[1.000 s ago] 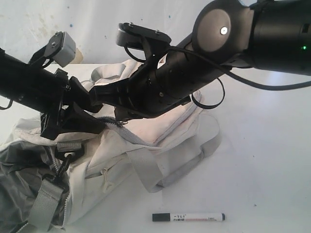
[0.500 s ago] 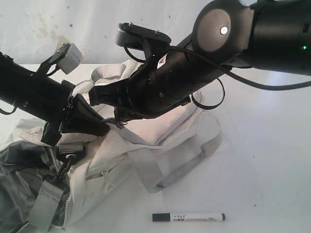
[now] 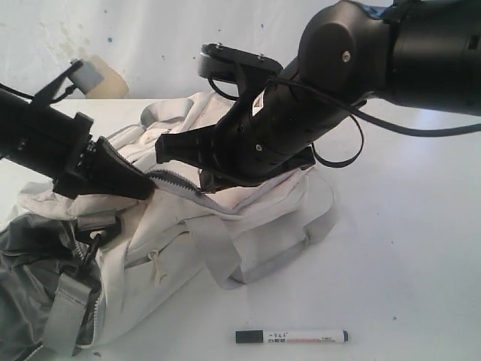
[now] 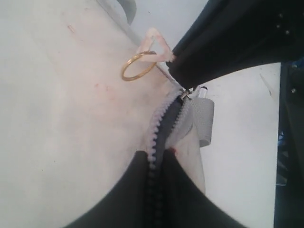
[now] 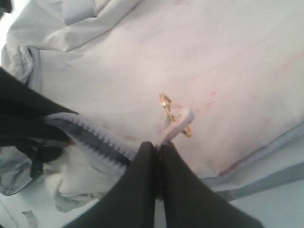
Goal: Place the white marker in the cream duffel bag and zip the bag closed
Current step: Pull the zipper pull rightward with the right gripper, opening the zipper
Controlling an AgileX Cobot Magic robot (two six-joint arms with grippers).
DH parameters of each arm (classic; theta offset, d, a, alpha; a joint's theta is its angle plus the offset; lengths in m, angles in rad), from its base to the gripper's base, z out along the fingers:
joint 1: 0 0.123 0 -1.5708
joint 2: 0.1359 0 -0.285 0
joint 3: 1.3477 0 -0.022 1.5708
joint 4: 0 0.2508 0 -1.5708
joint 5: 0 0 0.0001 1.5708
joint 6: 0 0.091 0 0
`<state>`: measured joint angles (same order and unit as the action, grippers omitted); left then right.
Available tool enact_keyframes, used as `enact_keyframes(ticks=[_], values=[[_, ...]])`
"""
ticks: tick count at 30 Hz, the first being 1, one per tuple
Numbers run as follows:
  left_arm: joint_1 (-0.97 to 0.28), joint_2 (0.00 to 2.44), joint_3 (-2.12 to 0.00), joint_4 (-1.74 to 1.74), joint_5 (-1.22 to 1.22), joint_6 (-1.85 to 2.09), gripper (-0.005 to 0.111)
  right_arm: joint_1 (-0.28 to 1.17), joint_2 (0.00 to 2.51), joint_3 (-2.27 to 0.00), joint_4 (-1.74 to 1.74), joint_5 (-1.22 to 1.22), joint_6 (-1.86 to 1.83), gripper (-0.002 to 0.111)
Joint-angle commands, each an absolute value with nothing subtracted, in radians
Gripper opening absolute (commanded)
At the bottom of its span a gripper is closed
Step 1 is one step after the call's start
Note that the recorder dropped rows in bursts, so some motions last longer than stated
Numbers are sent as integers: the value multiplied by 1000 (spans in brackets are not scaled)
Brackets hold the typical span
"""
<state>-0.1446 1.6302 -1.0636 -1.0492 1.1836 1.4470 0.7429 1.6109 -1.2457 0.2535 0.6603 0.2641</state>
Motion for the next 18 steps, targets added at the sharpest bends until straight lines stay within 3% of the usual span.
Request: enact_keyframes(ticks=[1, 18], values=[[-112, 1566, -1060, -1068, 1179, 1324, 0, 714, 1607, -1242, 211, 691, 278, 0], [-110, 1487, -1060, -960, 1197, 1176, 0, 512, 1607, -1242, 115, 695, 274, 0]])
